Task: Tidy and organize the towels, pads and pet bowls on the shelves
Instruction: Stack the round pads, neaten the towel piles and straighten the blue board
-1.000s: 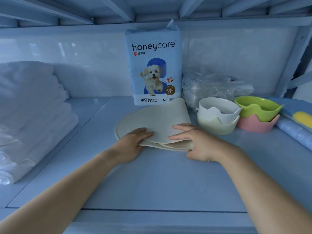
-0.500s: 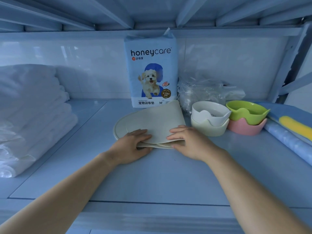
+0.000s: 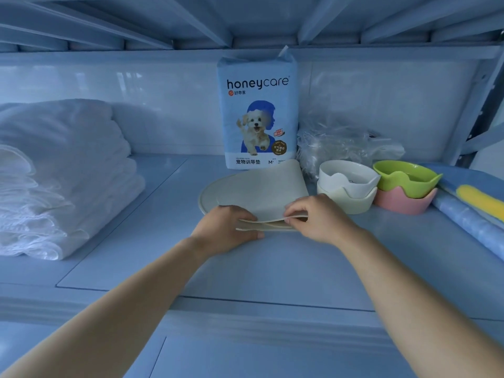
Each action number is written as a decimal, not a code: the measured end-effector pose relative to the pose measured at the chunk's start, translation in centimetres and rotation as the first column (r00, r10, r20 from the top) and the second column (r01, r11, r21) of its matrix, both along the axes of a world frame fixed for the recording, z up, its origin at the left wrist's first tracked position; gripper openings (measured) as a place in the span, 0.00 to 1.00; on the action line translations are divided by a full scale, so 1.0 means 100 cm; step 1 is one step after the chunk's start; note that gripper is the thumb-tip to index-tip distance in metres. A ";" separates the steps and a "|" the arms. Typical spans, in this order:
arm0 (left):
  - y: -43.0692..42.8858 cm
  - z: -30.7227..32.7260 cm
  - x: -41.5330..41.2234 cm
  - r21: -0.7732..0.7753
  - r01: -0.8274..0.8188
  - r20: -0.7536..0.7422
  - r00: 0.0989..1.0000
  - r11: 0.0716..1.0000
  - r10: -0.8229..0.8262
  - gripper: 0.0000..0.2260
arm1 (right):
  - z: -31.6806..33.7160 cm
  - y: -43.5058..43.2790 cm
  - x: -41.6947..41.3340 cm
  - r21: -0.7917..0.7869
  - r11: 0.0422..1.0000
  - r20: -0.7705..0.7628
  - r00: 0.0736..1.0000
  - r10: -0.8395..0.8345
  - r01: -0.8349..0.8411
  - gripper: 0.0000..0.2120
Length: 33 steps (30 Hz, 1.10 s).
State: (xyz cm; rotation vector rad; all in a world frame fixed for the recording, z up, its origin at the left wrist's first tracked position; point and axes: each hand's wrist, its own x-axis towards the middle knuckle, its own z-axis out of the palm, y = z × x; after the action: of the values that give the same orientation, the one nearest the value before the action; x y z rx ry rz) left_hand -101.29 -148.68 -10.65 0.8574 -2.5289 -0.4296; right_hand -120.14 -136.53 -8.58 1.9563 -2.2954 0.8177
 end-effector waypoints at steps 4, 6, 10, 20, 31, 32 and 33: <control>-0.001 0.012 0.031 -0.081 0.019 -0.049 0.999 0.997 -0.023 0.15 | 0.011 -0.006 0.026 -0.023 0.999 -0.091 0.995 0.046 -0.049 0.09; -0.005 0.018 0.050 -0.096 0.011 -0.068 0.997 0.995 -0.018 0.13 | 0.016 -0.014 0.051 -0.049 0.993 -0.089 0.990 0.106 -0.111 0.09; -0.009 0.025 0.100 -0.120 -0.045 -0.097 0.995 0.992 0.034 0.12 | 0.024 -0.035 0.112 -0.101 0.968 -0.036 0.973 0.228 -0.231 0.08; -0.016 0.031 0.302 -0.145 -0.336 -0.155 0.937 0.931 0.314 0.10 | 0.019 -0.096 0.293 -0.157 0.889 0.007 0.900 0.437 -0.430 0.06; -0.055 0.024 0.501 -0.127 -0.488 -0.151 0.870 0.864 0.469 0.09 | 0.013 -0.165 0.488 -0.184 0.807 0.073 0.811 0.580 -0.561 0.08; -0.059 0.022 0.513 -0.126 -0.487 -0.143 0.871 0.864 0.470 0.09 | 0.010 -0.171 0.499 -0.184 0.804 0.071 0.809 0.584 -0.565 0.08; -0.064 0.020 0.523 -0.126 -0.489 -0.140 0.870 0.863 0.473 0.09 | 0.007 -0.177 0.509 -0.181 0.804 0.073 0.808 0.585 -0.566 0.08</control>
State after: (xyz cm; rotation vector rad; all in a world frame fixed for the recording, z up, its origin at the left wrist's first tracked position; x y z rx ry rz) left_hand -49.01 -155.04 -8.64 1.3169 -2.1123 -0.1033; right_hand -69.23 -154.25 -7.90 2.6300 -1.6015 1.1355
